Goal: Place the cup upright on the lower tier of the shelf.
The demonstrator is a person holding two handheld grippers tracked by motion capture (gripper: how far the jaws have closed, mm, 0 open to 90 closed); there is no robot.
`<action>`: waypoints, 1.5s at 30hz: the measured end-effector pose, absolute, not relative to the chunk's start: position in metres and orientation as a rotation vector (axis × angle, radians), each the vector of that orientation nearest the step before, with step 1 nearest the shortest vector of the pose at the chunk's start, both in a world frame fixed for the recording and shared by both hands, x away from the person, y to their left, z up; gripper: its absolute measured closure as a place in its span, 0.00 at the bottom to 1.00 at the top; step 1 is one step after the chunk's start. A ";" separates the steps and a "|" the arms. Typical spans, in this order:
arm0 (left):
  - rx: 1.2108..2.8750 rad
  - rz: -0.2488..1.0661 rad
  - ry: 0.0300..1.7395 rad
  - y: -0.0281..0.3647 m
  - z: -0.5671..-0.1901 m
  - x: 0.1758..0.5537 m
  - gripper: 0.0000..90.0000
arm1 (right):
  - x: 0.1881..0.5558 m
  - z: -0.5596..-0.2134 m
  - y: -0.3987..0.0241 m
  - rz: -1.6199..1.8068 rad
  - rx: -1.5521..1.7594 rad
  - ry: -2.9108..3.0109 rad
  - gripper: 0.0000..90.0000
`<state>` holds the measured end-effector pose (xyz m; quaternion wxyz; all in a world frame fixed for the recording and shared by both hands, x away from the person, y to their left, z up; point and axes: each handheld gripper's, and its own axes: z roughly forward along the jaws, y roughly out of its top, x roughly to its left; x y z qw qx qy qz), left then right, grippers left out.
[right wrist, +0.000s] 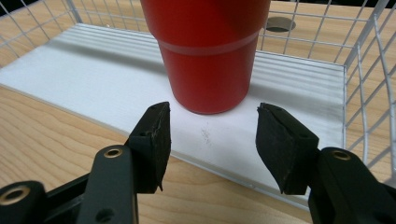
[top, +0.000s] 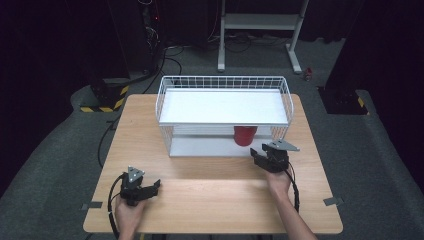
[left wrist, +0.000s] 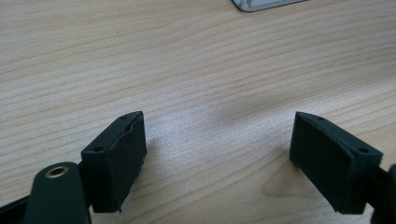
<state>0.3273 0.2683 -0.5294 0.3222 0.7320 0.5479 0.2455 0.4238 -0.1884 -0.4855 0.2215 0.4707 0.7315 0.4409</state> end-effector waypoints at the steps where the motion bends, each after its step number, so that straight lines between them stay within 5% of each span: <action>1: 1.923 0.645 1.438 0.268 -0.529 0.327 0.21 | 0.423 -0.485 -0.189 1.223 1.297 2.019 0.50; 45: 1.922 0.644 1.438 0.268 -0.529 0.327 0.21 | 0.386 -0.475 -0.240 1.316 1.297 1.985 0.46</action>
